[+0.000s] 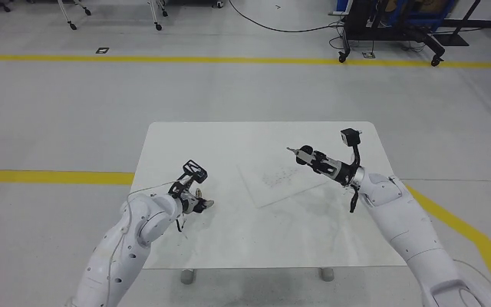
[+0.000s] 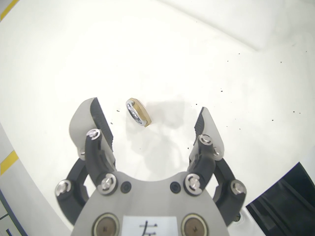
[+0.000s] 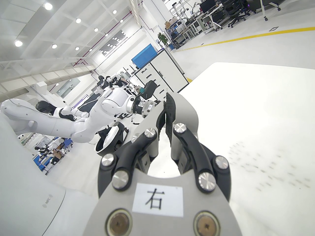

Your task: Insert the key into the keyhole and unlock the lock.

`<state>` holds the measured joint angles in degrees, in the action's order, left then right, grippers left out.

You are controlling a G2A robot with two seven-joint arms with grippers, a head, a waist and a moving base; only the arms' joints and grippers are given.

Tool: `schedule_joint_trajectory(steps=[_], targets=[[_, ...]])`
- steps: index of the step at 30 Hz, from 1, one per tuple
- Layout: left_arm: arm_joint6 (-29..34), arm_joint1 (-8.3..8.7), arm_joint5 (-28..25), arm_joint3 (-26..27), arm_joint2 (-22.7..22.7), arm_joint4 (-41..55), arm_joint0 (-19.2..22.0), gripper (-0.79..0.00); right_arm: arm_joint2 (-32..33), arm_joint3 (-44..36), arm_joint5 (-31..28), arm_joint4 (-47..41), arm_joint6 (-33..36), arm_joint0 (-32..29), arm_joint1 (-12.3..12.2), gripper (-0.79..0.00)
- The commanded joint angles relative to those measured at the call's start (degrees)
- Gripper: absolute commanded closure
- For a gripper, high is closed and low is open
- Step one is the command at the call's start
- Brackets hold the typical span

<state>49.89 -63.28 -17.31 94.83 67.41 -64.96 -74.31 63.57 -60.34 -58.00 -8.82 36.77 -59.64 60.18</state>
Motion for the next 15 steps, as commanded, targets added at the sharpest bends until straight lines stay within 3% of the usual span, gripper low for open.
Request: schedule_joint_trajectory(steps=[1,3,5,11,15], targets=[[0.2,-0.08,0.5,-0.6,-0.2,0.6,0.3,-0.502,0.0,0.0,0.0,0.0,0.0,0.0,0.0,0.000],[0.7,-0.12,0.8,-1.0,-0.3,0.4,0.7,-0.403,0.0,0.0,0.0,0.0,0.0,0.0,0.0,0.000],[0.9,-0.15,1.0,-1.2,-0.4,0.6,1.1,-0.357,0.0,0.0,0.0,0.0,0.0,0.0,0.0,0.000],[2.3,-0.19,1.5,-1.6,-0.6,0.8,1.5,-0.326,0.0,0.0,0.0,0.0,0.0,0.0,0.0,0.000],[2.7,-0.28,1.7,-2.6,-1.3,0.4,2.1,-0.262,0.0,0.0,0.0,0.0,0.0,0.0,0.0,0.000]])
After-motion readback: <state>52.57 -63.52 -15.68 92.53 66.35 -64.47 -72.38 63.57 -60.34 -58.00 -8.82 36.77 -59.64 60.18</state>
